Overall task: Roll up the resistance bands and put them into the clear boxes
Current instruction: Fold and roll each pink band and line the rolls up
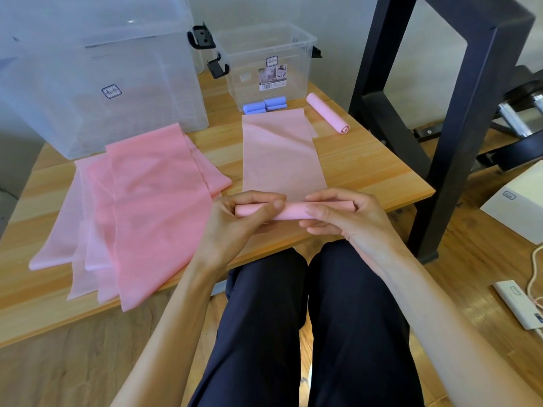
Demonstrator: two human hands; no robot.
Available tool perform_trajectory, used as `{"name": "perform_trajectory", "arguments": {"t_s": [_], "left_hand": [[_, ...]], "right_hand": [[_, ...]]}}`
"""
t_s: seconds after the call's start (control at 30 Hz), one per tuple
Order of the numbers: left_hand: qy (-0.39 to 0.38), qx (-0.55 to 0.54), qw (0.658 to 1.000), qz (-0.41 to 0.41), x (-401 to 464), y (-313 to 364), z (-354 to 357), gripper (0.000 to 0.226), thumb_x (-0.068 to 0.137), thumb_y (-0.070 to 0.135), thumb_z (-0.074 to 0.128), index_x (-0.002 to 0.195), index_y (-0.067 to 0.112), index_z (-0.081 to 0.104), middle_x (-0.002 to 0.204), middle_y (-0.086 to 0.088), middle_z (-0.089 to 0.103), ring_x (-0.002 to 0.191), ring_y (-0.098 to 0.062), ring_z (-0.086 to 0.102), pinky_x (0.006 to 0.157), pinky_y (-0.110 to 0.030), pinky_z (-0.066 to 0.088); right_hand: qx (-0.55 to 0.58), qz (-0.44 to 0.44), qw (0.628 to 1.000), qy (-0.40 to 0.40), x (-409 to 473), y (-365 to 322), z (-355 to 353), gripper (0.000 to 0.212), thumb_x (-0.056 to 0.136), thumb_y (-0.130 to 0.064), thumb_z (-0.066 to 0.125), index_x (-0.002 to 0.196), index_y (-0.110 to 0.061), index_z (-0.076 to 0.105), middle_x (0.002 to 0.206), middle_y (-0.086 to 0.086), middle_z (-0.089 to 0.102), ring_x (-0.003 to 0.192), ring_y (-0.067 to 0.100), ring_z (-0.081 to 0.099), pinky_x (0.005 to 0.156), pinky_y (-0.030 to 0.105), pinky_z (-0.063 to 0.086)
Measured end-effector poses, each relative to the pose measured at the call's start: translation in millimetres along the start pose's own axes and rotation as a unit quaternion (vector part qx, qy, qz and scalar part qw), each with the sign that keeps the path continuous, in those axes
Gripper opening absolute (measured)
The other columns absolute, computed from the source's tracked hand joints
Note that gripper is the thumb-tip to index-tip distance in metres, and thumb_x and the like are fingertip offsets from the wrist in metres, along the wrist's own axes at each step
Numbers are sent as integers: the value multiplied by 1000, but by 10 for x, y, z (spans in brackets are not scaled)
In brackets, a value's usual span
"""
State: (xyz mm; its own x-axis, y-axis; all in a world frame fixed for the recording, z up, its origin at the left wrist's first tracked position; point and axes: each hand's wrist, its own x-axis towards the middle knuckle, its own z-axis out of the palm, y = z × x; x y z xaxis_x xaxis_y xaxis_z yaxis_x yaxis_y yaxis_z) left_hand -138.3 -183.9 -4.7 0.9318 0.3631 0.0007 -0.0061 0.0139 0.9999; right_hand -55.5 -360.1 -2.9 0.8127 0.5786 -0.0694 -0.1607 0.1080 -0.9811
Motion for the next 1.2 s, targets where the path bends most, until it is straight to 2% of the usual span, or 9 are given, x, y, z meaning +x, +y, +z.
{"name": "perform_trajectory", "arguments": {"t_s": [0.17,0.33,0.4,0.53,0.67,0.73,0.83,1.03,1.2], "left_hand": [[-33,4,999,-5,-17,13,4,22,71,26,74,92,21,77,95,4,77,91,-12,72,75,-20,57],[-9,7,1000,-10,4,0,15,12,84,17,71,95,17,76,96,5,77,88,-10,72,72,-19,56],[-13,9,1000,-9,4,2,17,15,82,22,71,95,18,77,98,5,77,90,-10,72,73,-20,57],[-24,7,1000,7,-12,-5,15,23,72,25,75,94,19,77,95,5,77,92,-12,71,76,-20,56],[-1,-3,1000,0,5,-26,10,14,79,18,74,93,16,77,95,5,77,92,-11,72,74,-20,57],[-5,-5,1000,-12,11,-25,7,15,79,21,73,93,17,77,99,5,77,93,-10,71,76,-20,57],[-27,-2,1000,-9,3,-18,2,20,75,26,73,94,21,77,98,6,77,94,-10,71,77,-20,56],[6,-6,1000,-3,19,-57,15,10,85,10,72,90,16,77,94,3,77,91,-11,71,75,-20,56],[-24,-5,1000,-6,9,-21,-19,14,79,19,72,92,17,77,97,3,77,92,-12,71,76,-21,56]], "right_hand": [[-23,-6,999,25,-1,-3,-7,27,77,-26,75,96,-7,74,88,11,76,73,29,74,61,26,60],[-5,-2,1000,-1,-9,7,-10,32,73,-21,77,102,-7,72,94,13,76,82,30,75,68,27,60],[-11,-9,1000,10,-5,6,-7,30,73,-19,77,100,-7,73,91,13,76,79,29,75,65,26,60],[-7,9,999,31,-6,16,0,34,72,-29,77,99,-8,74,90,11,76,73,28,75,60,25,59],[10,11,1000,4,2,20,-17,35,71,-20,78,102,-6,72,95,13,76,84,29,75,67,26,60],[5,2,1000,8,2,22,-22,32,71,-16,78,101,-6,72,92,13,76,81,29,75,66,25,60],[-2,4,1000,30,-2,29,-22,31,71,-23,78,98,-8,74,89,12,76,75,28,75,62,25,59],[11,4,1000,6,15,35,-40,34,71,-20,77,101,-5,73,98,13,75,84,30,74,69,27,60],[-8,-5,1000,13,0,24,-37,27,74,-18,76,99,-6,74,92,12,76,78,29,75,65,25,60]]}}
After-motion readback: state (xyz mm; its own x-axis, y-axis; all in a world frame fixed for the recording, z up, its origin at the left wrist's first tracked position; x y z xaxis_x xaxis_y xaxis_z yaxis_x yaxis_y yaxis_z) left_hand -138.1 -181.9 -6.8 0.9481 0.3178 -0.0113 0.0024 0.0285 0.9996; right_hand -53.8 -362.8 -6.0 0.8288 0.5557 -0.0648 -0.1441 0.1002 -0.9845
